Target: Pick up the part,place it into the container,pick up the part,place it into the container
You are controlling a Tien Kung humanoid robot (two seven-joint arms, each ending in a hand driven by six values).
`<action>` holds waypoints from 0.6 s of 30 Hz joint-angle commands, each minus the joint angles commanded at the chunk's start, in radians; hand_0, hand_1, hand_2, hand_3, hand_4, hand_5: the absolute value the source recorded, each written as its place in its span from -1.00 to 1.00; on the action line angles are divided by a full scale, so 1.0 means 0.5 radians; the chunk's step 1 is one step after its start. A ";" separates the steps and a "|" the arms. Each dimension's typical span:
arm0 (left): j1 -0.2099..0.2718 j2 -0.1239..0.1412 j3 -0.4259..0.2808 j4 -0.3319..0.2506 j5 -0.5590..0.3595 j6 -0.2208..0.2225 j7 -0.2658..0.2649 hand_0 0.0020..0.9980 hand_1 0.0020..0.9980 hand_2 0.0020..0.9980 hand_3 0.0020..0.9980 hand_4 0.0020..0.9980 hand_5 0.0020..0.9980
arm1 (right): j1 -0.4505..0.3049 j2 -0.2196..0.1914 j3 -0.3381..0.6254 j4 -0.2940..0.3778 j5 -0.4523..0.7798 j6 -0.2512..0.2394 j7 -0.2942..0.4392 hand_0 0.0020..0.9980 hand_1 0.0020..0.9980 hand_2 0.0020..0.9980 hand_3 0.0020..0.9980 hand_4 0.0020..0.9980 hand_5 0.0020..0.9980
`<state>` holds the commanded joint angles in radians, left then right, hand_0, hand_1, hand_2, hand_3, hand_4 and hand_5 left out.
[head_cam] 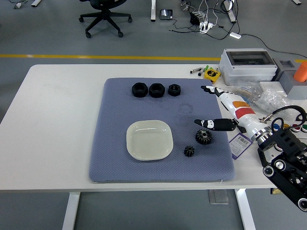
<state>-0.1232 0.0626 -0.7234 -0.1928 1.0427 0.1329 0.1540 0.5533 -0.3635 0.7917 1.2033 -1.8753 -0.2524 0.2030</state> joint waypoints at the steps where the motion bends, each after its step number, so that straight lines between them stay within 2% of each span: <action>1: 0.000 0.000 0.000 0.000 0.001 0.000 0.000 0.48 0.39 0.29 0.17 0.29 0.24 | 0.010 -0.003 -0.012 -0.002 -0.005 0.008 0.003 0.57 0.59 0.61 0.66 0.92 -0.46; 6: -0.002 0.004 0.010 -0.001 -0.013 -0.001 -0.002 0.48 0.39 0.29 0.17 0.29 0.24 | 0.147 -0.027 -0.174 -0.067 0.018 0.092 0.021 0.57 0.59 0.61 0.66 0.92 -0.46; 7: -0.002 0.004 0.010 -0.001 -0.014 -0.001 -0.002 0.48 0.39 0.30 0.17 0.28 0.24 | 0.157 -0.028 -0.186 -0.073 0.020 0.100 0.019 0.52 0.53 0.56 0.65 0.89 -0.47; 12: -0.011 0.010 0.035 -0.002 -0.061 0.006 -0.008 0.48 0.39 0.30 0.17 0.28 0.24 | 0.286 -0.027 -0.331 -0.177 0.012 0.247 -0.028 0.52 0.53 0.56 0.65 0.89 -0.47; 13: -0.013 0.010 0.040 -0.002 -0.067 0.006 -0.009 0.48 0.39 0.29 0.17 0.28 0.24 | 0.307 -0.027 -0.354 -0.191 0.011 0.277 -0.035 0.54 0.54 0.56 0.67 0.87 -0.42; 18: -0.016 0.011 0.044 -0.003 -0.073 0.008 -0.009 0.48 0.39 0.29 0.17 0.28 0.24 | 0.378 -0.042 -0.434 -0.210 -0.038 0.384 -0.064 0.54 0.54 0.56 0.67 0.87 -0.42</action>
<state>-0.1313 0.0682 -0.7014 -0.1941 1.0060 0.1369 0.1493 0.7424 -0.3844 0.5745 1.0981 -1.8944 -0.0605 0.1711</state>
